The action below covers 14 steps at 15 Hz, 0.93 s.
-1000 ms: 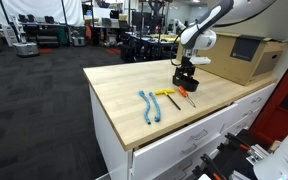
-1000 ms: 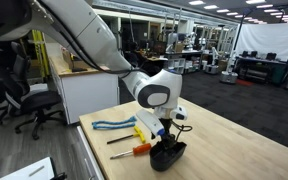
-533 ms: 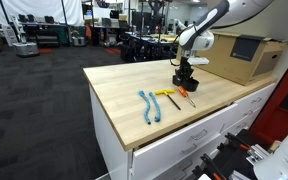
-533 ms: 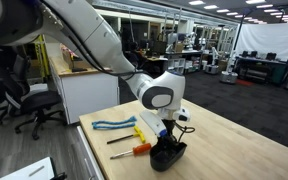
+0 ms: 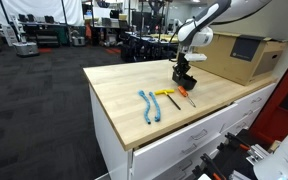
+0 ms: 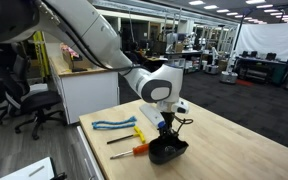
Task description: Move the black item to the left
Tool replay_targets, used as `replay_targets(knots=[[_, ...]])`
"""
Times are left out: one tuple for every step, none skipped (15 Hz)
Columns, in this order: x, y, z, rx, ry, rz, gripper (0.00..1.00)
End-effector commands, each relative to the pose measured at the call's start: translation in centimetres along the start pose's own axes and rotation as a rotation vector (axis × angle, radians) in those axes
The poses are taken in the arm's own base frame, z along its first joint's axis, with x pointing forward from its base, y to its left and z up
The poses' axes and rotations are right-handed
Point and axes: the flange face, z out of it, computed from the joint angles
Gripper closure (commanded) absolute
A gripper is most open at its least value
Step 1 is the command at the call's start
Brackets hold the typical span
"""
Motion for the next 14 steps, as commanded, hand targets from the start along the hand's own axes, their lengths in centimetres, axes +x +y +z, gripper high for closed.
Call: replay_targets(knots=[[-1.9, -2.3, -4.2, -0.018, 0.041, 0.014, 0.98], [-2.2, -3.1, -5.4, -0.027, 0.046, 0.018, 0.98], [-2.9, -4.2, -6.8, -0.034, 0.052, 0.018, 0.98], [-3.4, -5.3, -8.0, -0.041, 0.053, 0.015, 0.98], [-4.3, -7.4, -9.1, -0.024, 0.041, -0.011, 0.98], [-4.9, -9.1, -10.0, -0.012, 0.031, -0.02, 0.98], [-5.5, -11.1, -10.7, 0.007, 0.013, -0.038, 0.98], [-6.0, -13.4, -11.2, 0.029, -0.008, -0.044, 0.98], [-6.5, -15.4, -11.6, 0.048, -0.032, -0.057, 0.98], [-7.1, -17.5, -11.8, 0.063, -0.053, -0.059, 0.98], [-7.7, -19.6, -11.9, 0.08, -0.074, -0.064, 0.98], [-8.1, -21.4, -11.7, 0.091, -0.092, -0.062, 0.98], [-8.7, -23.3, -11.4, 0.103, -0.111, -0.057, 0.98], [-9.2, -24.9, -11.2, 0.112, -0.12, -0.048, 0.98]])
